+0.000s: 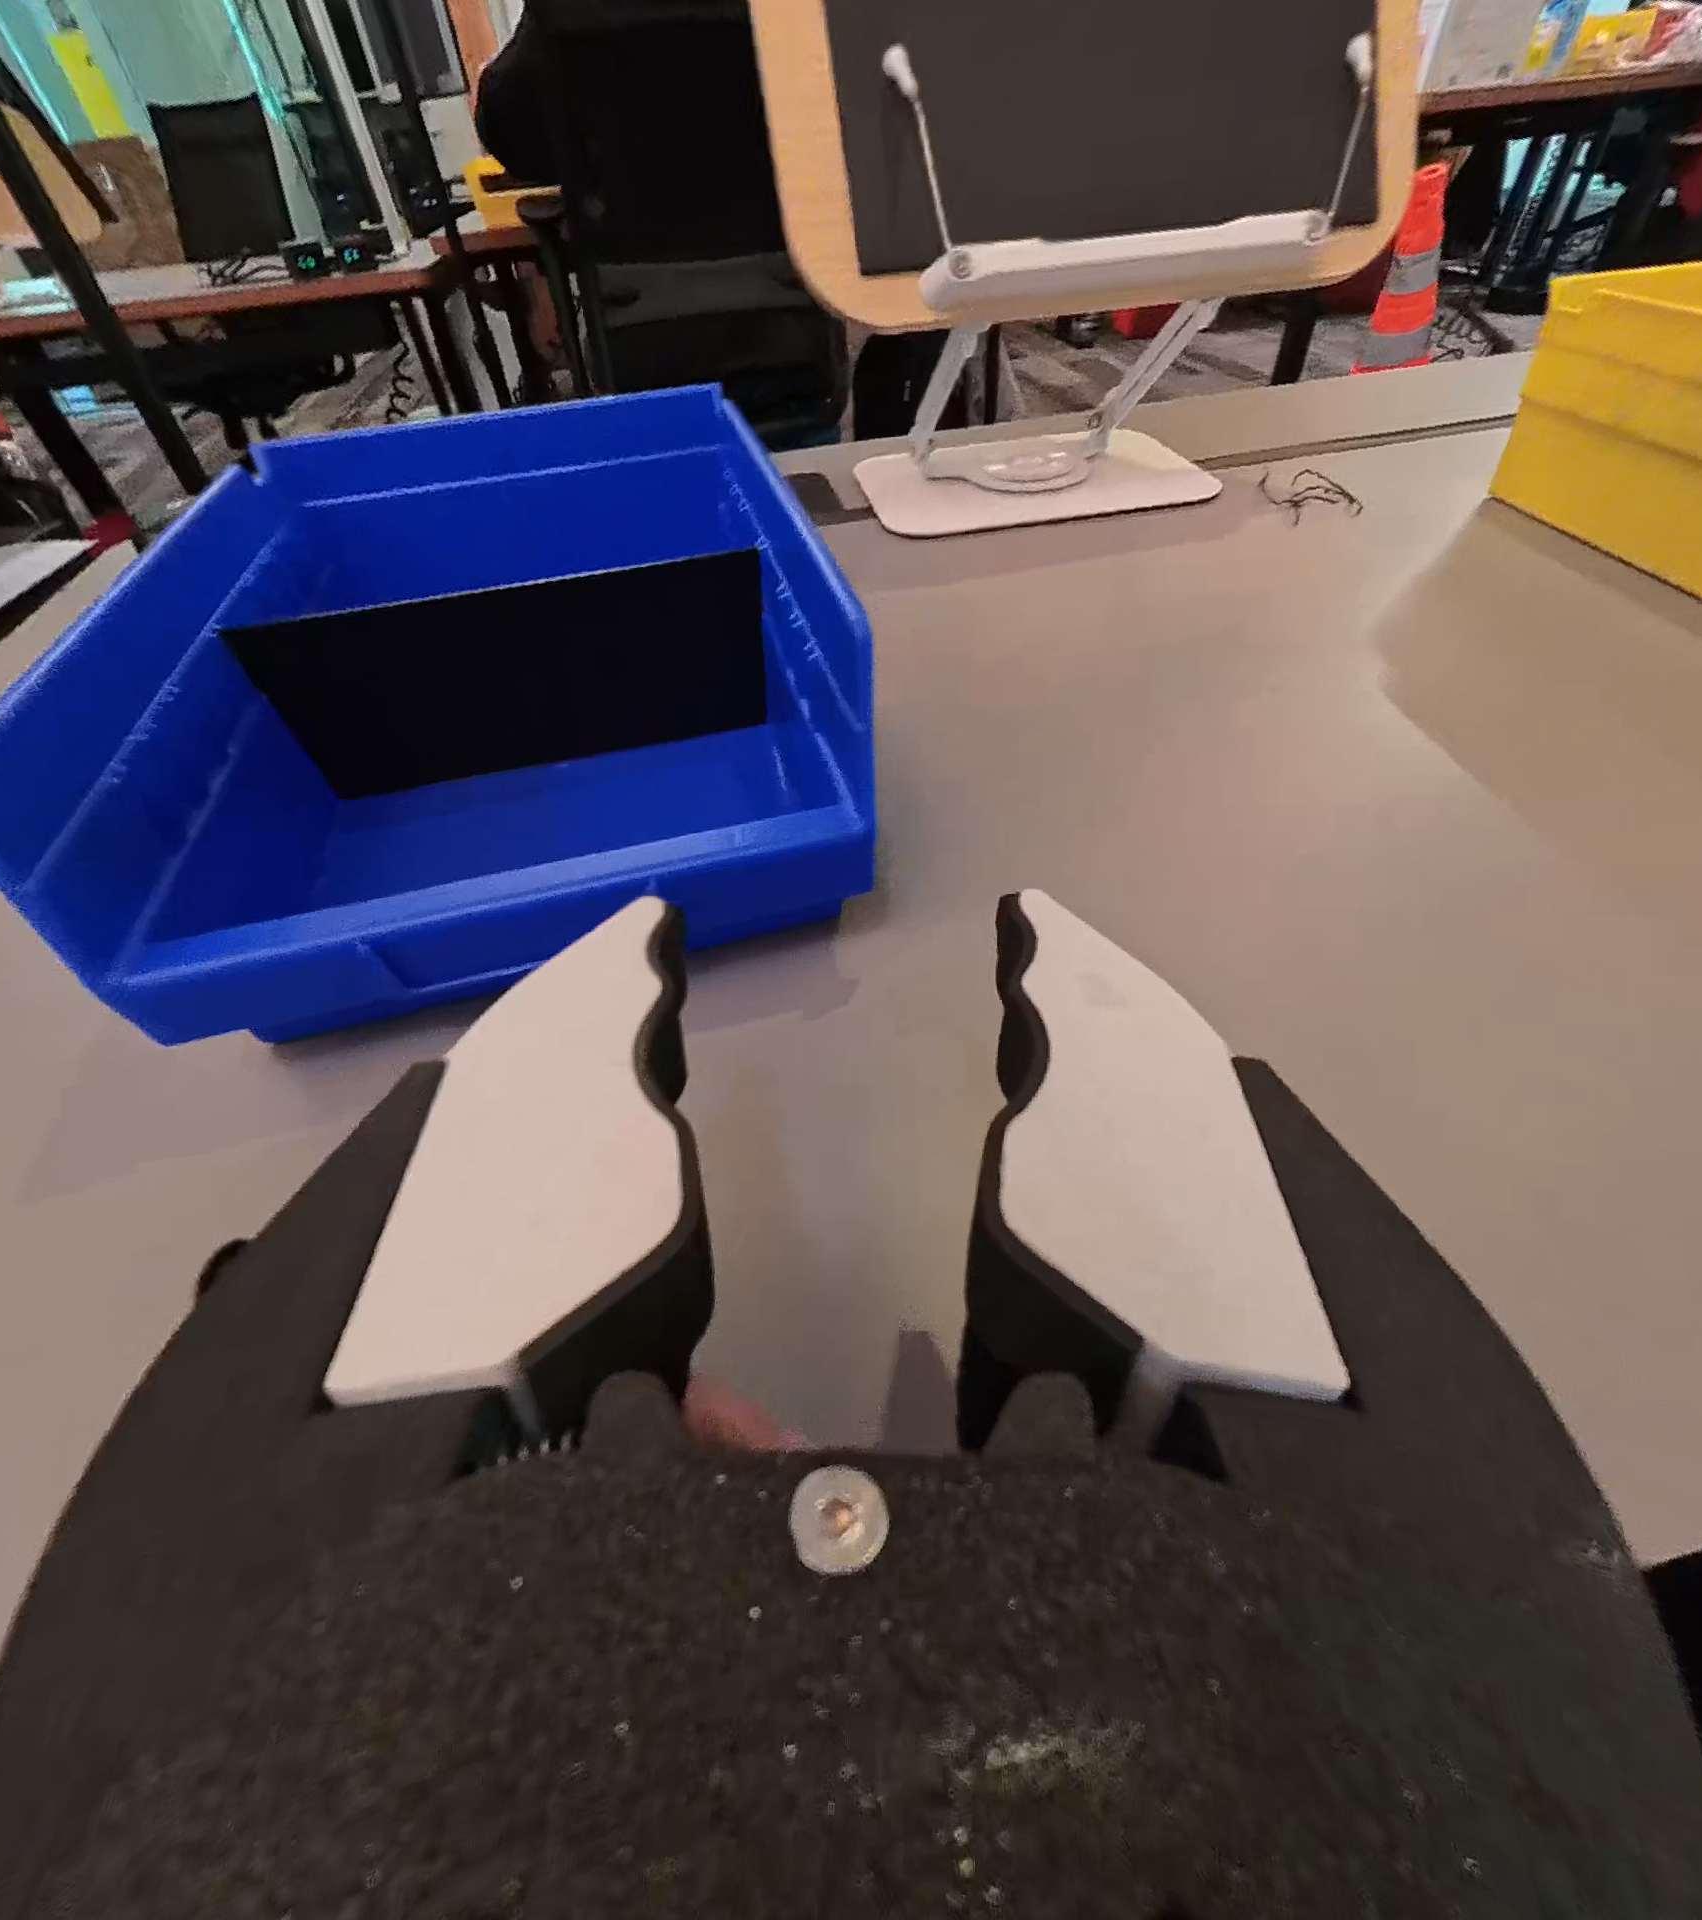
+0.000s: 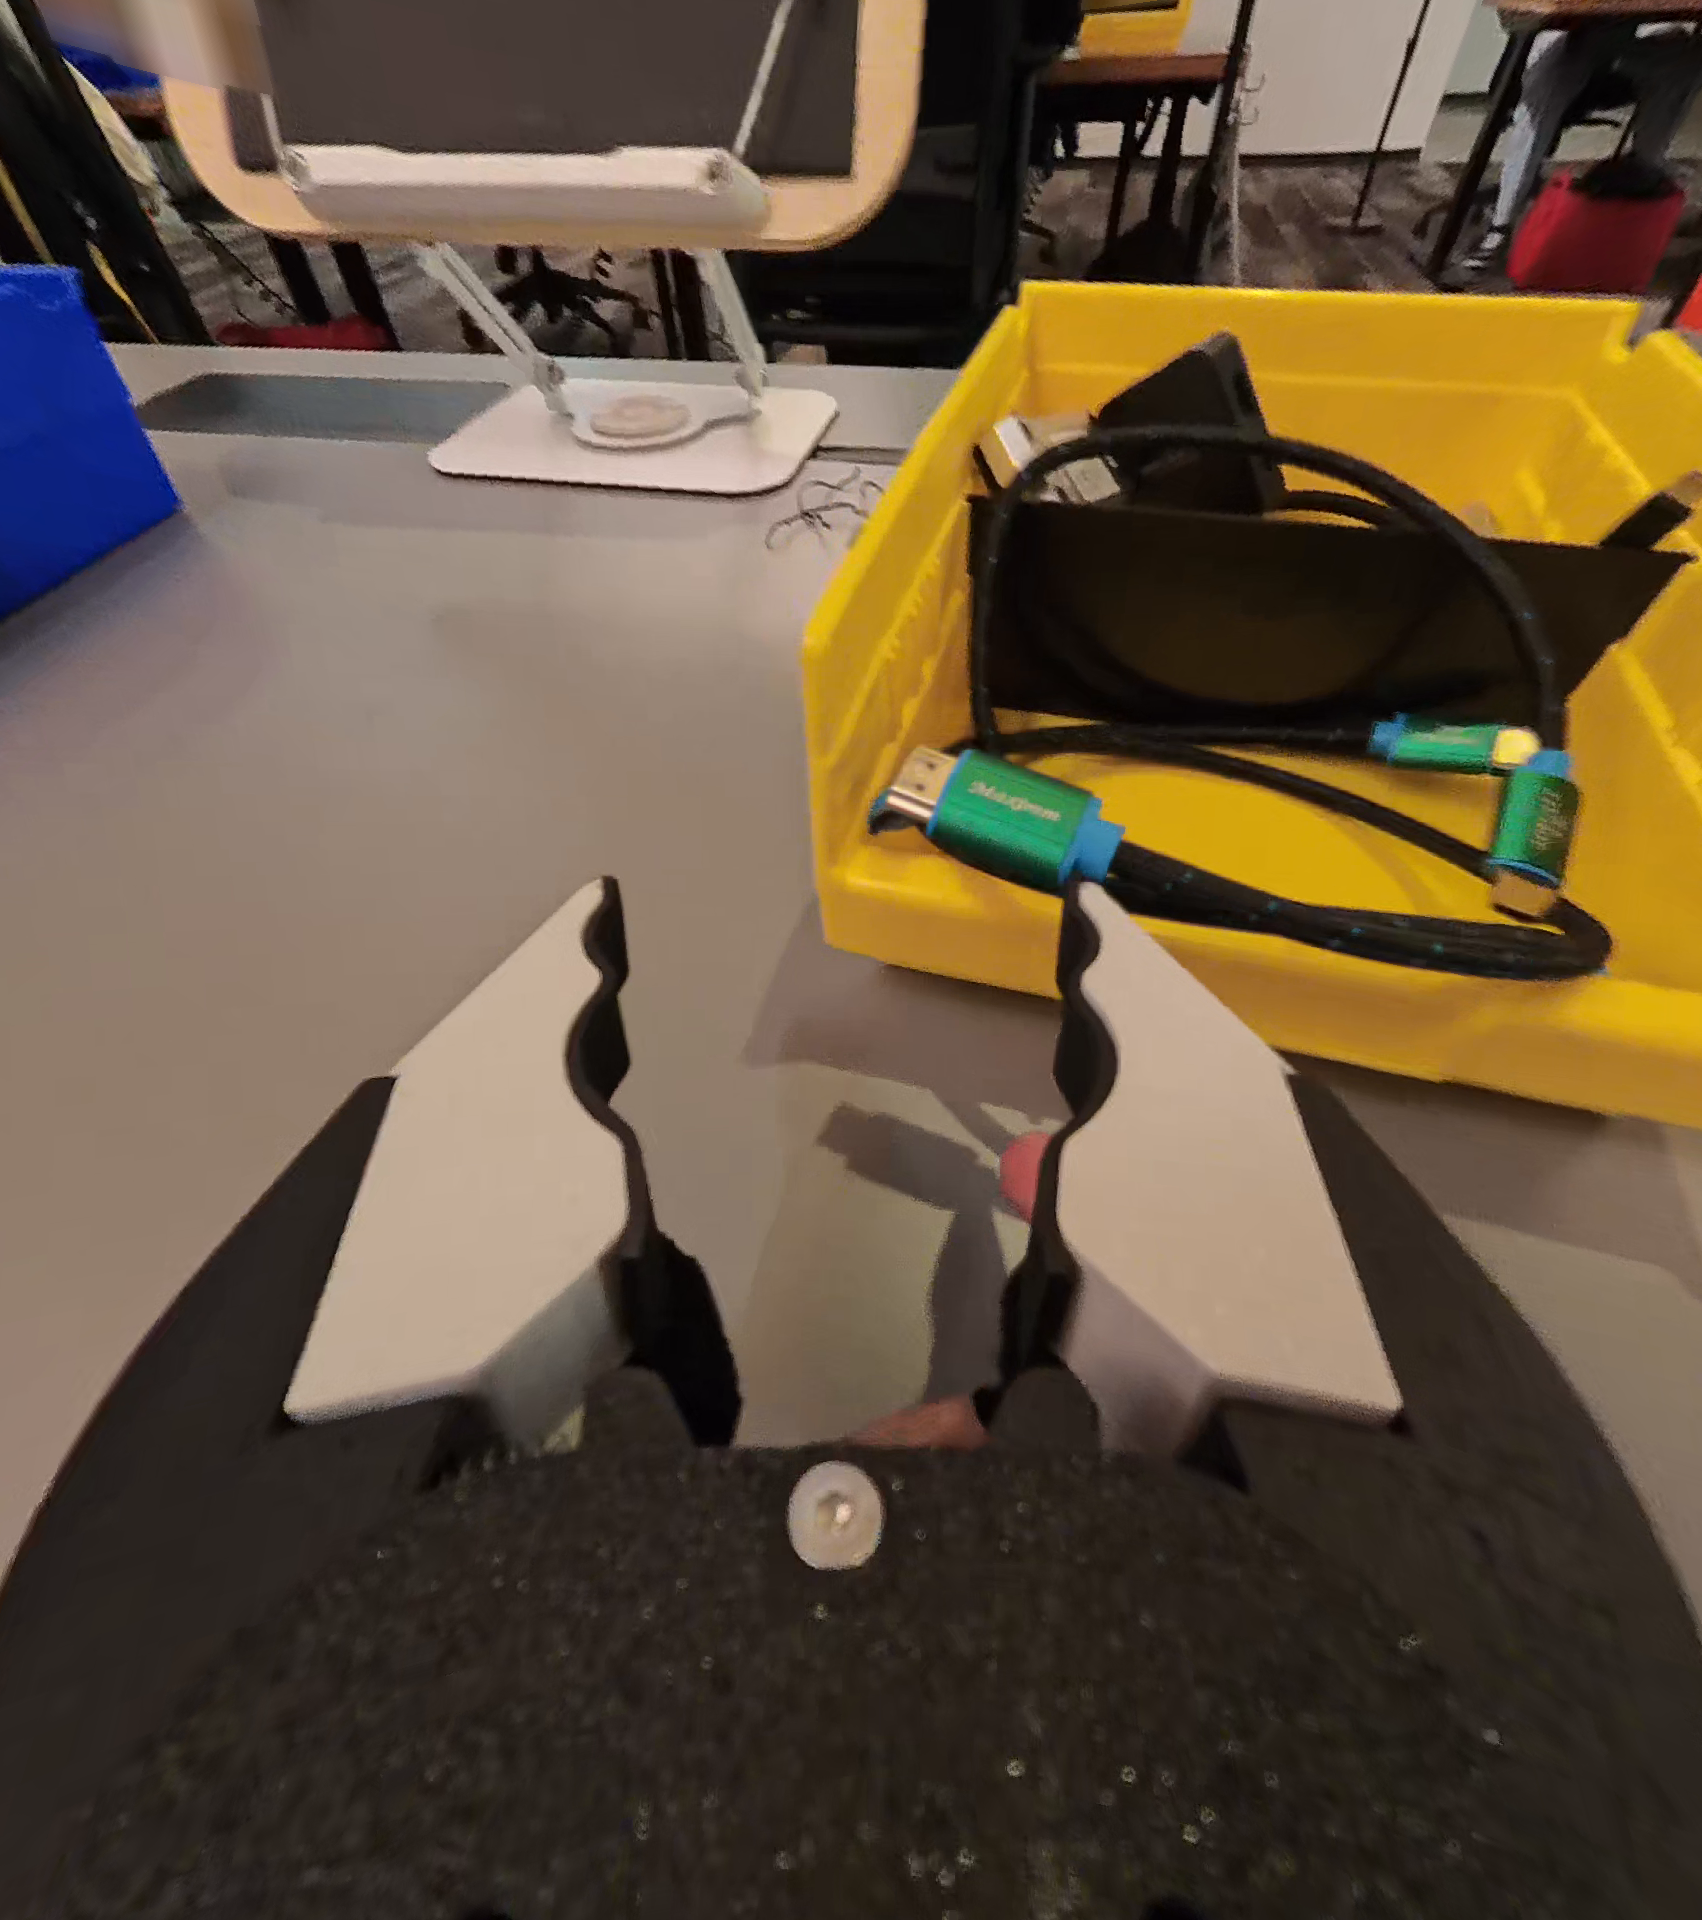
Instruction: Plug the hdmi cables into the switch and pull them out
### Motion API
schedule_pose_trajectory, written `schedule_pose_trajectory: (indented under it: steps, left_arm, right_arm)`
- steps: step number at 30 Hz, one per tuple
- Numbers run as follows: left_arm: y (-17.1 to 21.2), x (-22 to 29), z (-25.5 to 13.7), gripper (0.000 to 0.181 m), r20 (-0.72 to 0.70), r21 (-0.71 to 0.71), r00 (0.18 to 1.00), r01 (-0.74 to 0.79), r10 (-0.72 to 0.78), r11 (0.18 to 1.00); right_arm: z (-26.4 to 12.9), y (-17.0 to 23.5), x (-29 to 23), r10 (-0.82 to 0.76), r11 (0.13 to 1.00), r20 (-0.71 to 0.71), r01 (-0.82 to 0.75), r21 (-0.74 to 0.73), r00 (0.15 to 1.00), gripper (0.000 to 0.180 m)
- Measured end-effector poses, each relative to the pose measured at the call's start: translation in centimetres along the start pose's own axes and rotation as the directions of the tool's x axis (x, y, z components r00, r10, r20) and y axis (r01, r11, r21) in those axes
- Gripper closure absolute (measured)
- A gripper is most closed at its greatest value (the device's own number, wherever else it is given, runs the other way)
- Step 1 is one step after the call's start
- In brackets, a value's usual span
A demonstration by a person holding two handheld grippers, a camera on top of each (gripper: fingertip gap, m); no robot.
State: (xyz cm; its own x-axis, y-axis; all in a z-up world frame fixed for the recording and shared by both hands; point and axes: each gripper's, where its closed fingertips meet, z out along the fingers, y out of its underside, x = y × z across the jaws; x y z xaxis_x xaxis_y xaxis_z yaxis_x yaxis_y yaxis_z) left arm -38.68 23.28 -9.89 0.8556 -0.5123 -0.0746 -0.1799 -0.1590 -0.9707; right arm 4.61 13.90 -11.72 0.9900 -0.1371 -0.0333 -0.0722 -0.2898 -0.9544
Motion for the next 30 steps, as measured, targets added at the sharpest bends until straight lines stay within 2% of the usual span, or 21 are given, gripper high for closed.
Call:
schedule_pose_trajectory:
  steps: [2, 8, 11, 14, 15, 16, 18, 20, 21, 23, 25, 27, 30]
  left_arm:
    - [0.1, 0.7, 0.3, 0.123, -0.012, -0.004, 1.000, -0.021, 0.021, 1.000]
    - [1.0, 1.5, 0.8, 0.113, -0.031, -0.051, 0.997, -0.074, 0.073, 0.996]
    - [1.2, 1.4, 0.8, 0.118, -0.028, -0.058, 0.997, -0.071, 0.070, 0.996]
    - [1.5, 1.1, 1.1, 0.120, -0.022, -0.077, 0.998, -0.053, 0.051, 0.996]
    - [1.6, 1.0, 1.3, 0.120, -0.018, -0.086, 0.999, -0.050, 0.048, 0.995]
    - [1.6, 0.8, 1.4, 0.120, -0.014, -0.089, 0.999, -0.044, 0.042, 0.995]
    - [1.5, 0.6, 1.7, 0.120, -0.016, -0.088, 0.999, -0.033, 0.031, 0.996]
    - [1.6, 0.5, 2.1, 0.120, -0.016, -0.095, 1.000, -0.027, 0.025, 0.995]
    - [1.6, 0.5, 2.2, 0.121, -0.019, -0.095, 1.000, -0.021, 0.020, 0.995]
    - [2.0, 0.5, 2.5, 0.121, -0.025, -0.113, 1.000, -0.014, 0.011, 0.994]
    - [2.5, 0.5, 2.7, 0.123, -0.017, -0.142, 1.000, -0.018, 0.016, 0.990]
    - [2.6, 0.5, 2.8, 0.125, -0.010, -0.152, 0.999, -0.033, 0.032, 0.988]
    - [2.3, 0.9, 2.6, 0.127, -0.010, -0.126, 0.998, -0.063, 0.063, 0.990]
  right_arm:
    - [0.6, -0.3, -1.2, 0.033, 0.999, 0.031, -0.034, 0.005, 0.999, 0.089]
    - [1.1, -1.0, -2.3, 0.053, 0.998, -0.007, -0.053, 0.023, 0.999, 0.091]
    - [2.5, -0.9, -2.0, 0.039, 0.999, 0.006, -0.039, -0.003, 0.999, 0.097]
    - [4.2, -1.9, -0.1, 0.114, 0.993, -0.020, -0.115, -0.030, 0.993, 0.107]
    - [4.7, -2.0, 0.9, 0.120, 0.991, -0.051, -0.123, -0.057, 0.991, 0.115]
    - [5.0, -2.2, 1.8, 0.106, 0.990, -0.075, -0.112, -0.081, 0.992, 0.113]
    - [5.7, -2.2, 2.2, 0.108, 0.984, -0.049, -0.114, -0.134, 0.993, 0.107]
    - [5.6, -1.8, 1.4, 0.076, 0.975, -0.006, -0.075, -0.207, 0.997, 0.121]
    - [5.2, -1.4, 0.6, 0.021, 0.969, 0.031, -0.013, -0.247, 0.999, 0.120]
    - [4.5, -2.2, 0.0, -0.049, 0.979, -0.001, 0.048, -0.199, 0.999, 0.124]
    - [4.4, -2.8, -1.0, -0.013, 0.990, -0.007, 0.012, -0.141, 1.000, 0.135]
    - [5.4, -2.3, -2.2, 0.032, 0.988, 0.016, -0.029, -0.154, 0.999, 0.132]
    - [6.3, -2.5, -2.4, -0.029, 0.989, 0.004, 0.030, -0.146, 1.000, 0.135]
